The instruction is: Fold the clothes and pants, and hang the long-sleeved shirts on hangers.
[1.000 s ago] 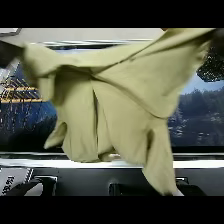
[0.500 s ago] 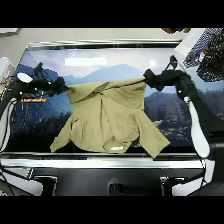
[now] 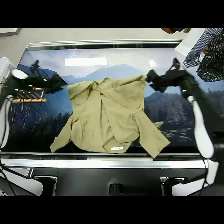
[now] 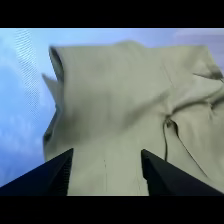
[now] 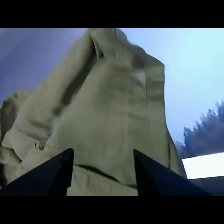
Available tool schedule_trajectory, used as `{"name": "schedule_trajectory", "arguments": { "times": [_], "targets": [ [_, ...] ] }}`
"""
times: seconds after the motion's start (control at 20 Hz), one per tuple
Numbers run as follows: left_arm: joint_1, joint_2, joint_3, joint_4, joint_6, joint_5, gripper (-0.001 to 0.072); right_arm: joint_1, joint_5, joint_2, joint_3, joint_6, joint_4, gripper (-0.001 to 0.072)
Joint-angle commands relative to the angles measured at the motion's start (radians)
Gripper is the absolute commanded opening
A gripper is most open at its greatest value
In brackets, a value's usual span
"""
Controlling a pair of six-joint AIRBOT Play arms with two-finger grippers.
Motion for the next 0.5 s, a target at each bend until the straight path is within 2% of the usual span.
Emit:
{"name": "schedule_trajectory", "arguments": {
  "times": [0.0,0.1,0.2,0.3,0.45],
  "targets": [
    [0.087,0.106,0.041,0.038,-0.008,-0.259,0.0549,-0.115,-0.325,0.159,-0.001,-0.100,-0.030,0.0479],
    [0.135,0.203,-0.016,0.040,-0.056,-0.268,0.0548,-0.160,-0.493,0.238,-0.019,-0.135,-0.055,0.0479],
    [0.152,0.314,-0.120,0.040,-0.053,-0.268,0.0548,-0.156,-0.561,0.316,-0.119,-0.139,-0.049,0.0479],
    [0.145,0.420,-0.254,0.040,-0.054,-0.268,0.0548,-0.111,-0.553,0.417,-0.309,-0.133,-0.031,0.0479],
    [0.120,0.585,-0.490,0.040,-0.093,-0.261,0.0548,0.029,-0.415,0.577,-0.629,-0.065,0.008,0.0478]
  ]
}}
